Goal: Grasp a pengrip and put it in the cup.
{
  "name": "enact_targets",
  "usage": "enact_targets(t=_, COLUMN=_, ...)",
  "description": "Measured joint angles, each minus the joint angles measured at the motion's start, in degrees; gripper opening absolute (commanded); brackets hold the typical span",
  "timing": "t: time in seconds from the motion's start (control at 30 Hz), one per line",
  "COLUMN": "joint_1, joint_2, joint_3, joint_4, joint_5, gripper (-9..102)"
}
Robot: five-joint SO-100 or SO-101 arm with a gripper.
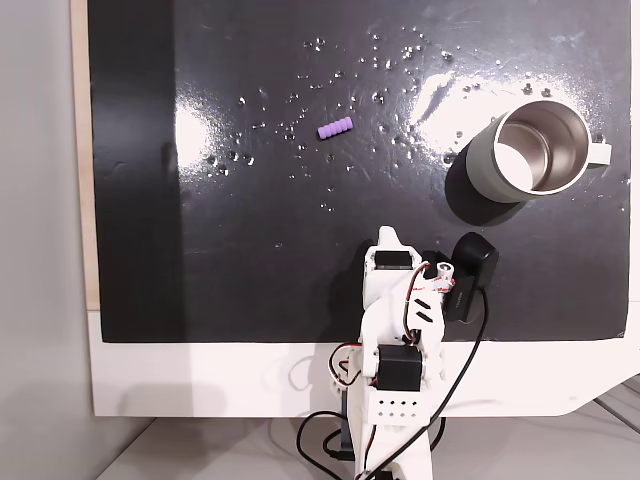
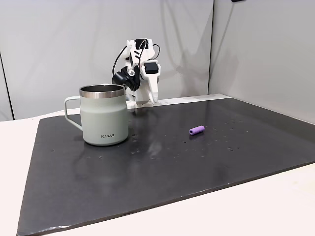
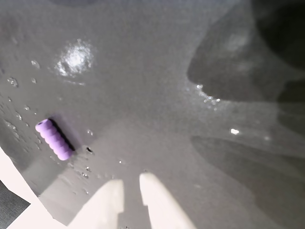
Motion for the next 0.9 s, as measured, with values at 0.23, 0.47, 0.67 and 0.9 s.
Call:
enact_targets(t=0.23, joint_1=0.0, joint_2=0.0, joint_3=0.4, joint_4=-1.6, joint_5=-0.5, gripper=0)
enact_targets(t=0.47, joint_1=0.0, joint_2=0.0, joint_3=0.4, joint_4=-1.6, joint_5=-0.9, gripper=0)
enact_targets(t=0.67, joint_1=0.0, joint_2=0.0, joint_3=0.7, joint_4=-3.1, joint_5=-3.1, gripper=0)
enact_targets(t=0.9, joint_1=-3.5, joint_2=-5.5, joint_3=-8.3, joint_4=-3.1, joint_5=-3.4, gripper=0)
